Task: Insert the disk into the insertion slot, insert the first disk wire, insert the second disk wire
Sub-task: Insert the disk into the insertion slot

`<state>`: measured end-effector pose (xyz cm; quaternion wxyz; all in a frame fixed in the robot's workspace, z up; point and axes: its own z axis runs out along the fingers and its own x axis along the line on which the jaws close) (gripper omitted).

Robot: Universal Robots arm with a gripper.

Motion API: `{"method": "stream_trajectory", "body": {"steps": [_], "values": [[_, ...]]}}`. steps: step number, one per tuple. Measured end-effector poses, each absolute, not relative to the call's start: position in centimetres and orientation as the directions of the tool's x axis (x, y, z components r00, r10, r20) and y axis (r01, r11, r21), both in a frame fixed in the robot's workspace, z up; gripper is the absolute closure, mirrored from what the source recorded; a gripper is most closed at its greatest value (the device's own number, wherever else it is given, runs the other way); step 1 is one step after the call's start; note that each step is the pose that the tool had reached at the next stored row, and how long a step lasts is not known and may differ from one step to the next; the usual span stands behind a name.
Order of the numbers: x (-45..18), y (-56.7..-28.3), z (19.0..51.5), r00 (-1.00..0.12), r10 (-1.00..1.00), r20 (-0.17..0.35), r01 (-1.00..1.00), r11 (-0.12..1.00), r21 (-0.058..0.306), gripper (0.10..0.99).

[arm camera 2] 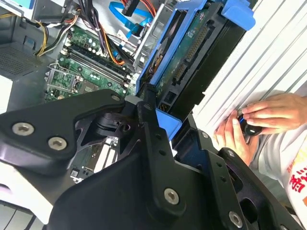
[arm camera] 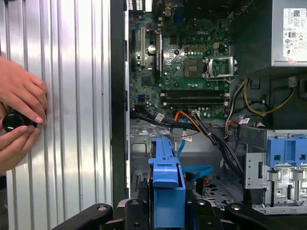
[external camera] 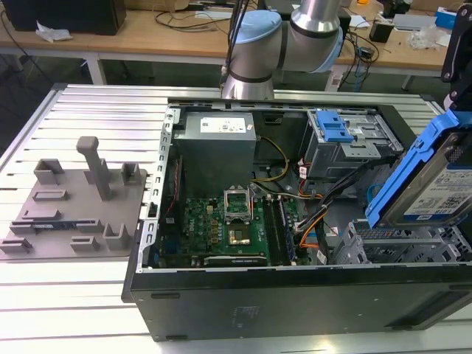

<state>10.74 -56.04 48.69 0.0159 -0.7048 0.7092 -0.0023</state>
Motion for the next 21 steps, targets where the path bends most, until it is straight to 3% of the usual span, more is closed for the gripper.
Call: {"method": "stream_trajectory", "body": {"steps": [21], "values": [[10.9,-55.2,47.4,-0.002,-1.0,-0.015,-1.0,0.002,-0.026,0.722]]}}
